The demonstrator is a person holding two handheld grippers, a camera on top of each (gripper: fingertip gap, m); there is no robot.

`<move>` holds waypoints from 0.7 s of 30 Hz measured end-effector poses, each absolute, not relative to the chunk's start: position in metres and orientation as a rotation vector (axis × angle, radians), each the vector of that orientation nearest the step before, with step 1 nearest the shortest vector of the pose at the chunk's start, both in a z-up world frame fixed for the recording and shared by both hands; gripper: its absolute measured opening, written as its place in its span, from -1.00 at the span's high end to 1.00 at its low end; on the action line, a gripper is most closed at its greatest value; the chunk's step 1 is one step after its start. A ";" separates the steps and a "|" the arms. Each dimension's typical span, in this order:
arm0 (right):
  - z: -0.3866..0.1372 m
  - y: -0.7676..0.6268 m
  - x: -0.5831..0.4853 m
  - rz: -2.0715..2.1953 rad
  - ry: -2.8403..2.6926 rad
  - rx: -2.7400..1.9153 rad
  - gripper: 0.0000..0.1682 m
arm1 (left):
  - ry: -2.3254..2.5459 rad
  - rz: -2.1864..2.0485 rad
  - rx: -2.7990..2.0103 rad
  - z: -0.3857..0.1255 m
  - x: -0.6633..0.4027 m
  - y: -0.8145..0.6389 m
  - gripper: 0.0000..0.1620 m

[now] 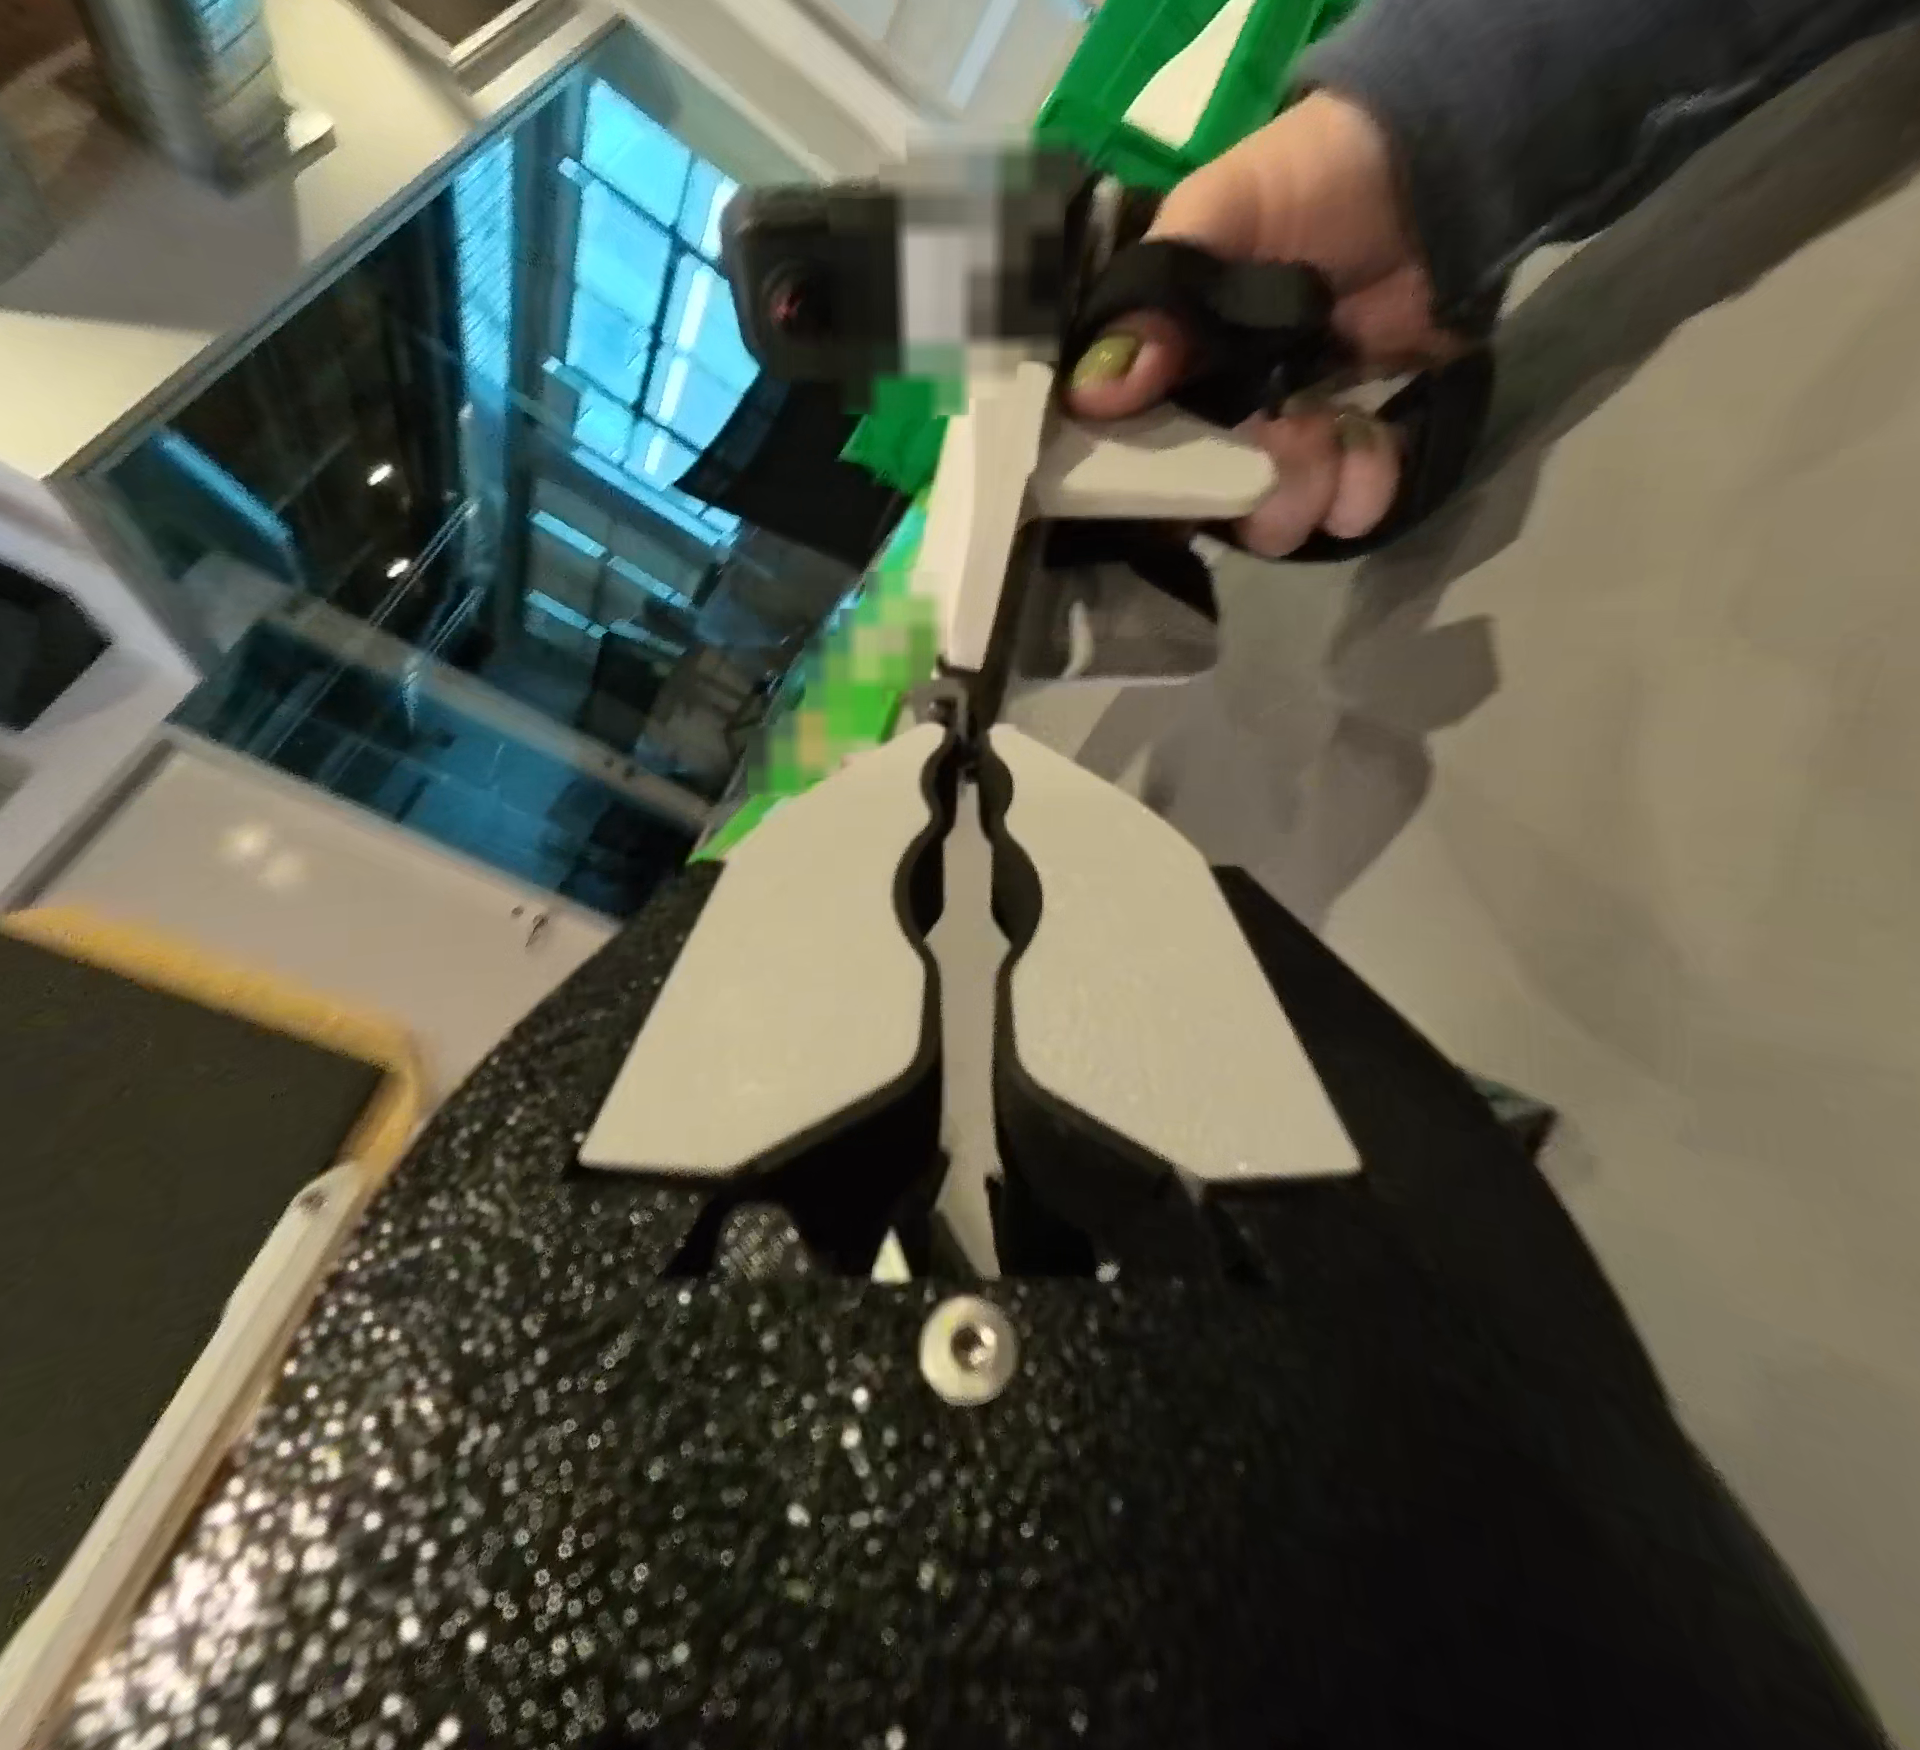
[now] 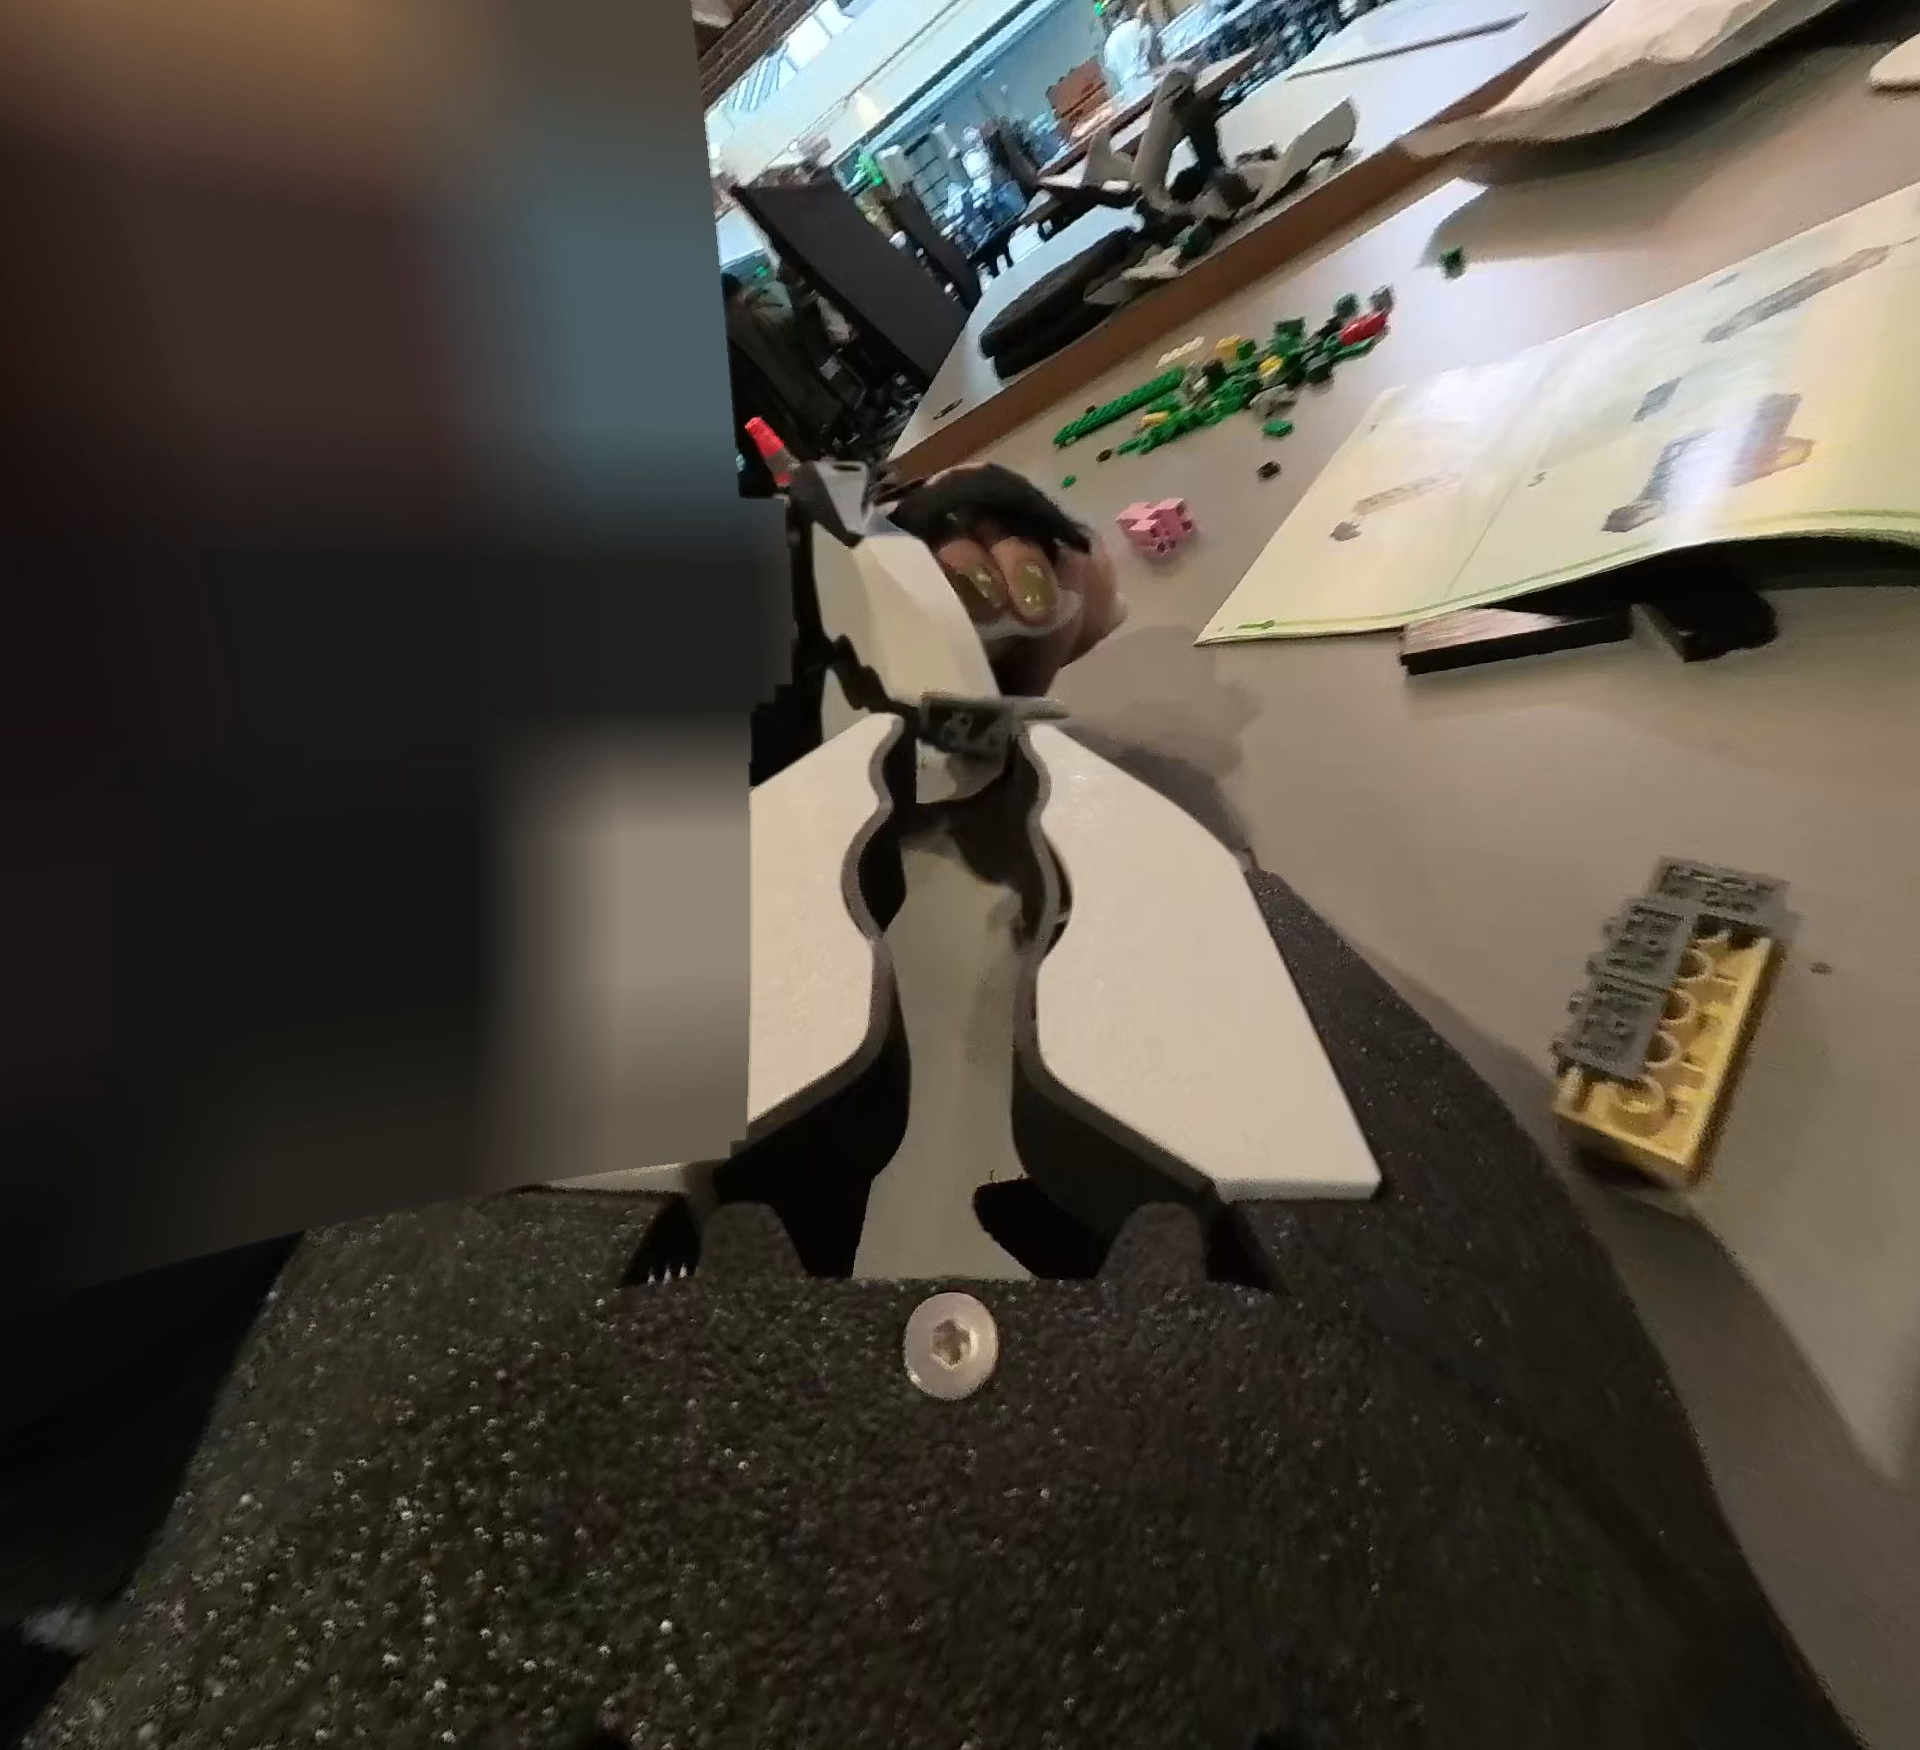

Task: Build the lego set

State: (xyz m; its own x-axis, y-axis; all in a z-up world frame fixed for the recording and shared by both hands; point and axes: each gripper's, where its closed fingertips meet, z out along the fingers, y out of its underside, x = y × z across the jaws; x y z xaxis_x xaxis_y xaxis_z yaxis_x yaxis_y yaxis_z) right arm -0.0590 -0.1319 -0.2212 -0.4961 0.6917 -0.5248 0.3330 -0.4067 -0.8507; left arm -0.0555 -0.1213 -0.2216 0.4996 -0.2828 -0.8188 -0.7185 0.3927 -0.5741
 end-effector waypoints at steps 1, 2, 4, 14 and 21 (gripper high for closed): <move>-0.221 -0.129 -0.060 1.961 -1.518 -1.404 0.74 | 1.037 0.400 -1.194 -0.220 -0.060 -0.118 0.97; -0.221 -0.126 -0.062 1.923 -1.505 -1.407 0.69 | 1.017 0.428 -1.206 -0.219 -0.064 -0.116 0.97; -0.222 -0.120 -0.065 1.829 -1.490 -1.404 0.67 | 0.971 0.450 -1.235 -0.216 -0.070 -0.112 0.97; -0.215 -0.112 -0.088 1.618 -1.330 -1.343 0.72 | 0.858 0.500 -1.333 -0.213 -0.084 -0.104 0.97; -0.205 -0.113 -0.091 1.867 -1.165 -1.360 0.81 | 0.808 0.479 -1.339 -0.208 -0.084 -0.105 0.97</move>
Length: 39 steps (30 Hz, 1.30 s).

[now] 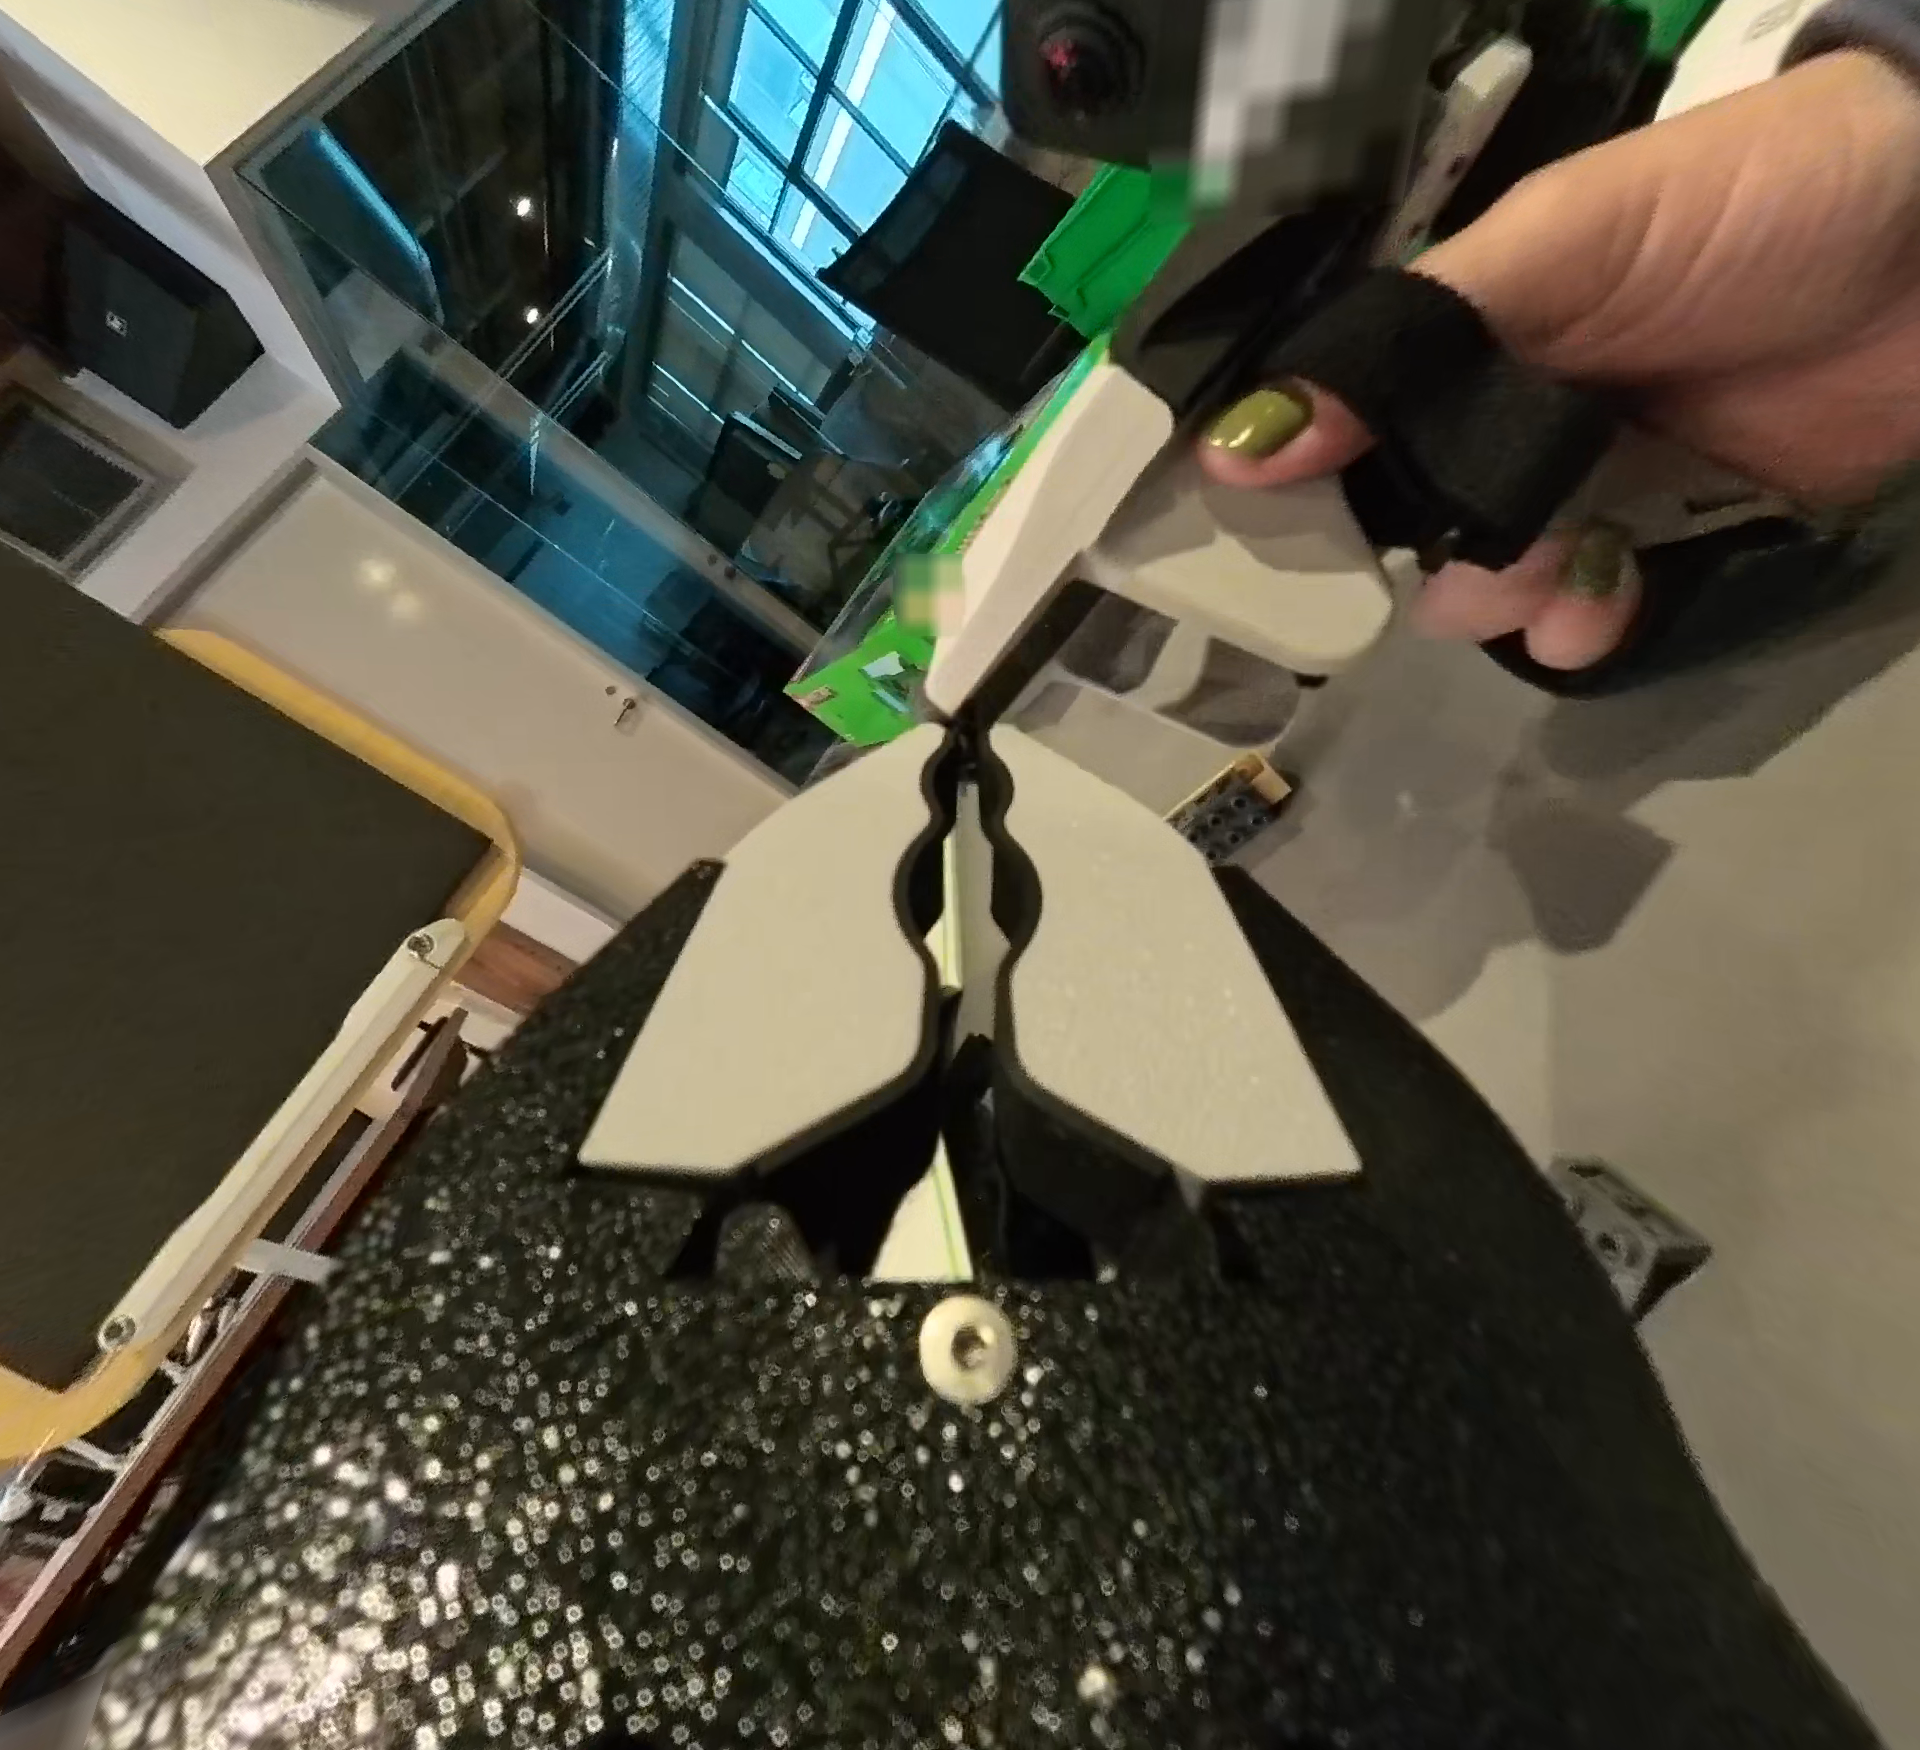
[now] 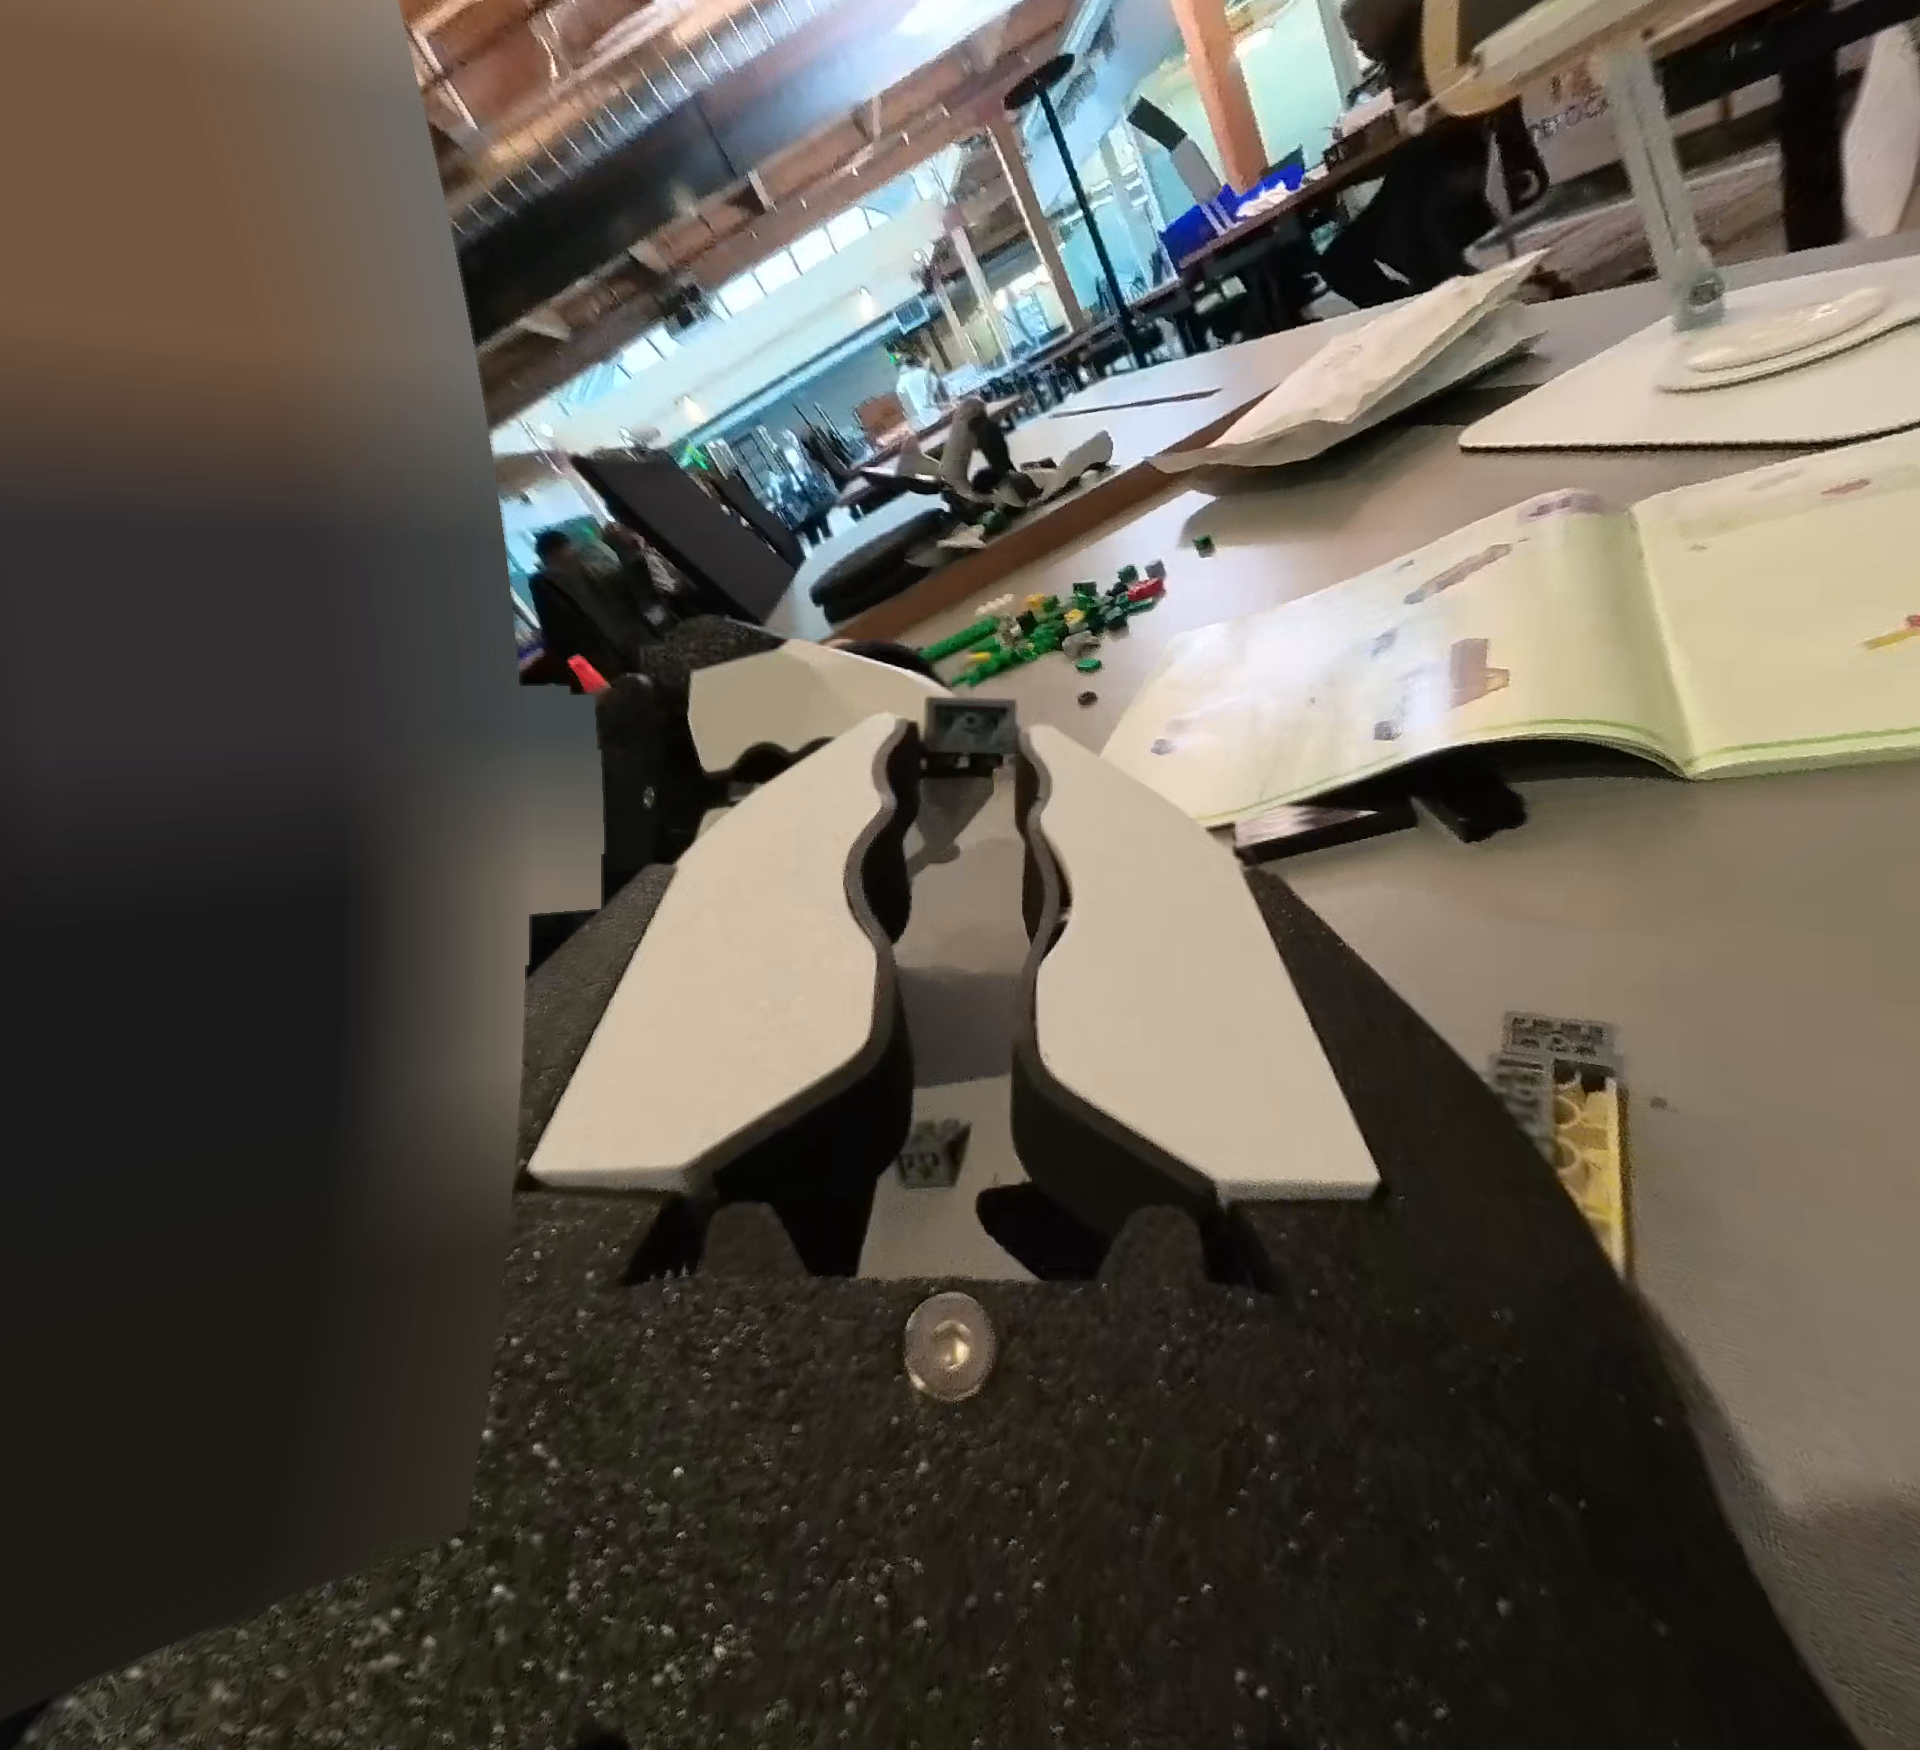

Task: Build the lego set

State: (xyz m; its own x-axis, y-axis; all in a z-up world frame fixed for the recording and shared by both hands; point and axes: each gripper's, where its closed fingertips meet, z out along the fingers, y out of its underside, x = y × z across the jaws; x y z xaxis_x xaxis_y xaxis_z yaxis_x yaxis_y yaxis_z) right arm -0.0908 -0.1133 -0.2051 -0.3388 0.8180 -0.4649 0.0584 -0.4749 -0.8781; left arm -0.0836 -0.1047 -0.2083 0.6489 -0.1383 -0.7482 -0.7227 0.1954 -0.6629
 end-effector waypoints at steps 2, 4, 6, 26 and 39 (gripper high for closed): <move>-0.206 -0.112 -0.092 1.876 -1.149 -1.362 0.81 | 0.803 0.486 -1.344 -0.209 -0.084 -0.104 0.97; -0.206 -0.113 -0.092 1.855 -1.161 -1.359 0.81 | 0.800 0.473 -1.341 -0.209 -0.084 -0.104 0.97; -0.206 -0.113 -0.091 1.818 -1.190 -1.349 0.81 | 0.800 0.447 -1.331 -0.209 -0.083 -0.105 0.96; -0.221 -0.013 -0.042 1.074 -1.155 -1.277 0.81 | 0.453 -0.242 -2.038 -0.280 -0.066 -0.050 0.17; -0.225 -0.015 -0.053 1.029 -1.258 -1.195 0.81 | 0.386 -0.093 -2.214 -0.308 -0.078 -0.037 0.08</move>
State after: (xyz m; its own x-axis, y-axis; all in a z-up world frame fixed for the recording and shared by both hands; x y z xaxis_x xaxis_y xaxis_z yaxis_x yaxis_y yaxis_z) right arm -0.0528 -0.0154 -0.2250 0.0707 0.9890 0.1297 0.0682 0.1249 -0.9898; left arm -0.0781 -0.0367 -0.3078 0.9492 -0.3072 -0.0676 -0.2430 -0.5799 -0.7776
